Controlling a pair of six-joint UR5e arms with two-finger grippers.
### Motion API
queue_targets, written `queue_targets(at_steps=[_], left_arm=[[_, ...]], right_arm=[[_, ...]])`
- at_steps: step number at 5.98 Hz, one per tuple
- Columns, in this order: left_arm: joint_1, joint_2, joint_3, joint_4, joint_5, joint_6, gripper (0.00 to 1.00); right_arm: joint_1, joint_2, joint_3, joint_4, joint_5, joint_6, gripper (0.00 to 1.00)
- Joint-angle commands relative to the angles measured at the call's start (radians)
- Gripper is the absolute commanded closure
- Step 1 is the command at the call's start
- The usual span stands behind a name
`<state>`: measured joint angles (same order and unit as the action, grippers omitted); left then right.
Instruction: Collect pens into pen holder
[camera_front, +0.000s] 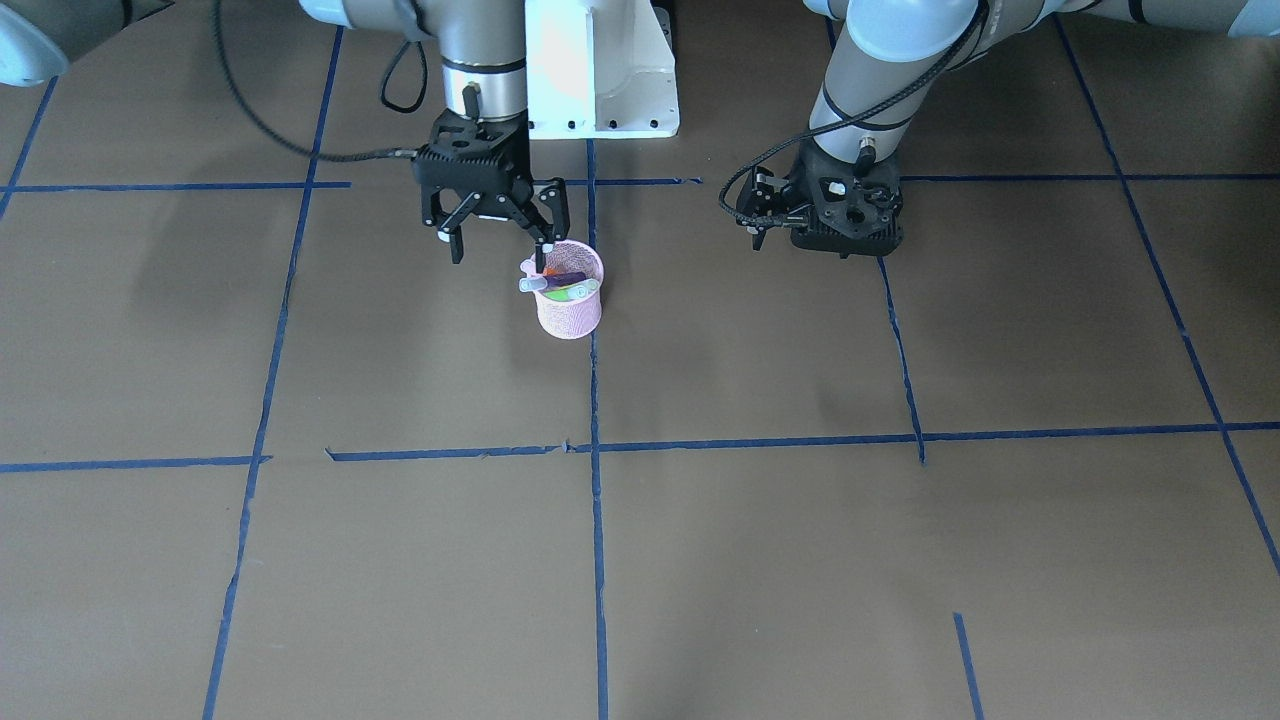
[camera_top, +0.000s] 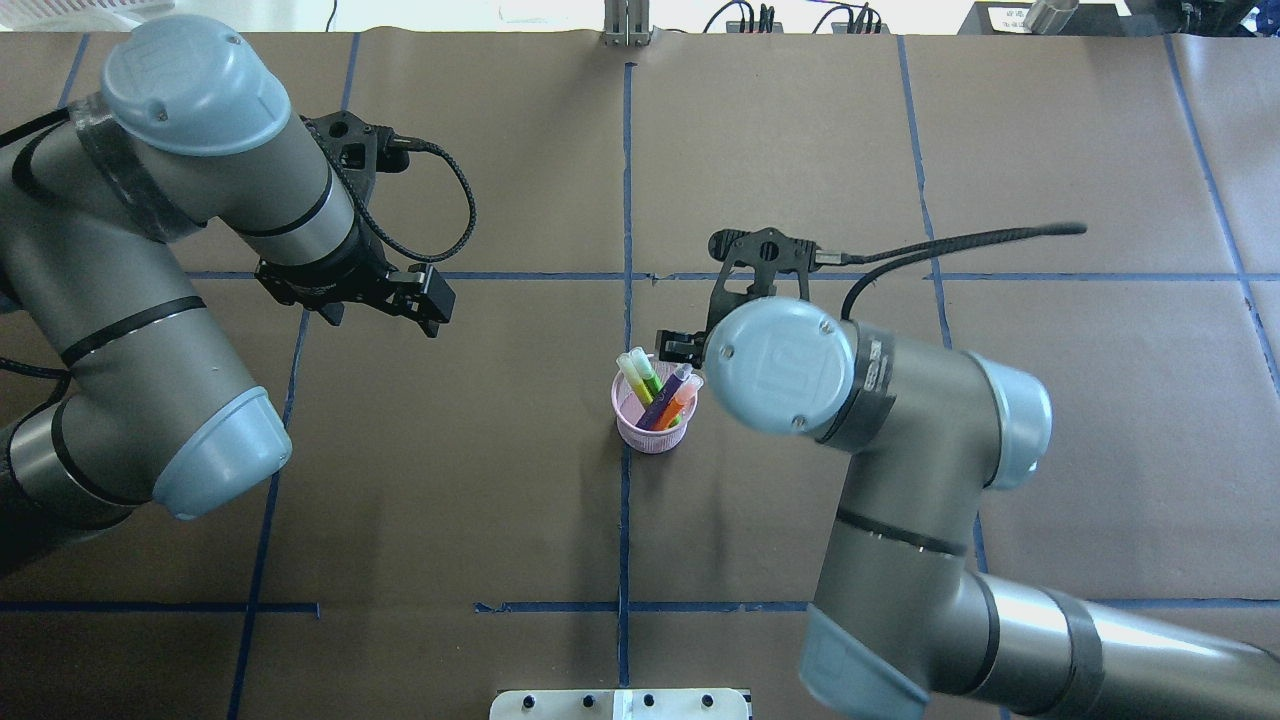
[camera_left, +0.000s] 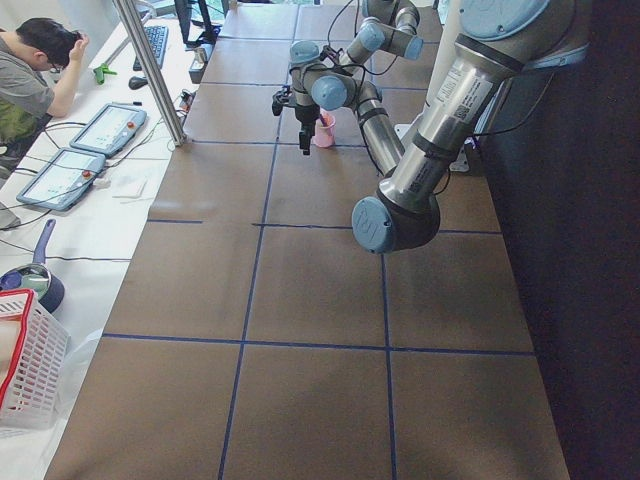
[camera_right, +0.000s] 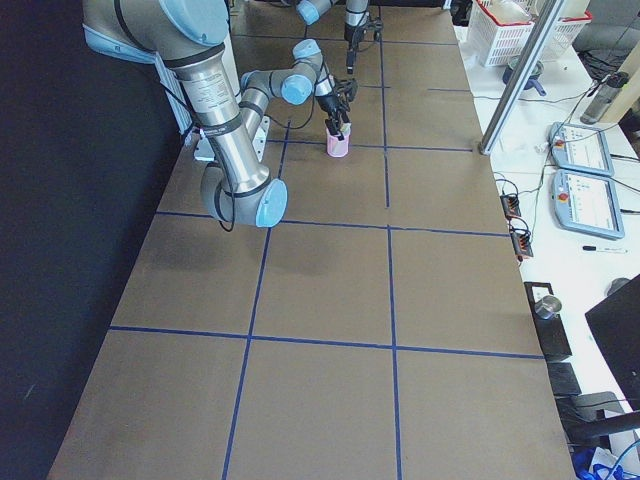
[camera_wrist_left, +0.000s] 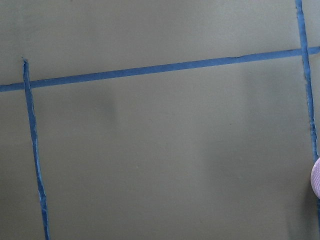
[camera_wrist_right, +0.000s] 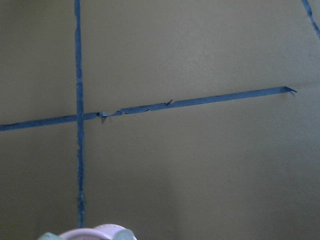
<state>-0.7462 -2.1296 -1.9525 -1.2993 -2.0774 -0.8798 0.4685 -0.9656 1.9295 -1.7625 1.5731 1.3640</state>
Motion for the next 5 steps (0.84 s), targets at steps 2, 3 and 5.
queue_targets(at_steps=[2,3,5], left_arm=[[-0.040,0.048,-0.019,-0.005,-0.004,0.100,0.00],[-0.092,0.104,-0.029,-0.008,-0.007,0.201,0.00],[-0.264,0.225,-0.031,-0.008,-0.079,0.466,0.00]], right_arm=[[0.305,-0.068,0.014,-0.054,0.486,-0.428,0.00],[0.397,-0.156,0.050,-0.055,0.533,-0.623,0.00],[0.601,-0.331,0.059,-0.048,0.628,-1.008,0.00]])
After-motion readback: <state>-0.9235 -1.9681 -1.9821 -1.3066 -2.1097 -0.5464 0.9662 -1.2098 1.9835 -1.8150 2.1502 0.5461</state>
